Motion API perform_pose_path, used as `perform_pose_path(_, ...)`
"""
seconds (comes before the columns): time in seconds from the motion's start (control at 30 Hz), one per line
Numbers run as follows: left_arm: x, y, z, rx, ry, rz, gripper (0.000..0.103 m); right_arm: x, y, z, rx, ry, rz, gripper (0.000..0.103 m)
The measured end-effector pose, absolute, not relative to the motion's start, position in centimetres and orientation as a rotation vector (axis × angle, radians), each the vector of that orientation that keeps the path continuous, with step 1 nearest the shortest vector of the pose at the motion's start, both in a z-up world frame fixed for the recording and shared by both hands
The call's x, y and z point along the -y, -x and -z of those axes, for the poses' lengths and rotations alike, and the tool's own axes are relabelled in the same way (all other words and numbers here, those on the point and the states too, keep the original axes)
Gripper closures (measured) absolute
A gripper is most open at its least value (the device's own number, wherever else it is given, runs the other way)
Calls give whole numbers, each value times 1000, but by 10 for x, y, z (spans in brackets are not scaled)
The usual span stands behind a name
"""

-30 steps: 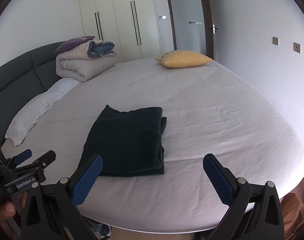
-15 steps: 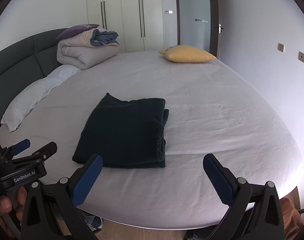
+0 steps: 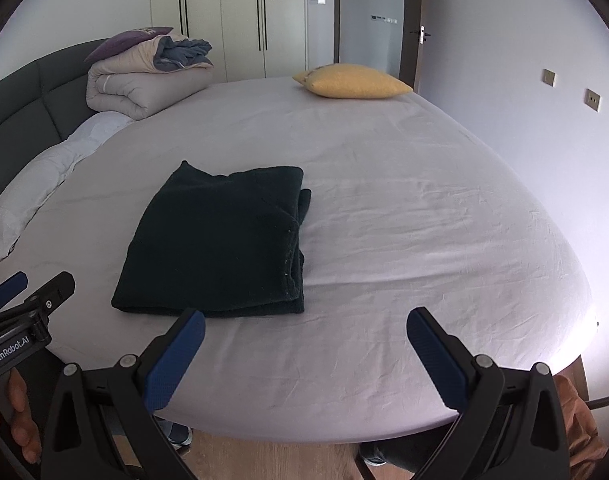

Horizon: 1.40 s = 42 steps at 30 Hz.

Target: Fold small clothes

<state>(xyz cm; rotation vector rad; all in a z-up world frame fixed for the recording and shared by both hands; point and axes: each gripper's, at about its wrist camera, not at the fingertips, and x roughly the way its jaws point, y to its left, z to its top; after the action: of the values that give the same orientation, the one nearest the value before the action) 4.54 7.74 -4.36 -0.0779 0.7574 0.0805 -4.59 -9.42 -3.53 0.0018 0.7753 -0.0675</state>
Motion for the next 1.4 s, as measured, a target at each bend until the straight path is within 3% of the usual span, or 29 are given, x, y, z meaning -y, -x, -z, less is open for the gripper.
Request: perform_pose_path(1.4,-76,-45,46,-759,72,-82,0,98,42,39,-791,5,76,0)
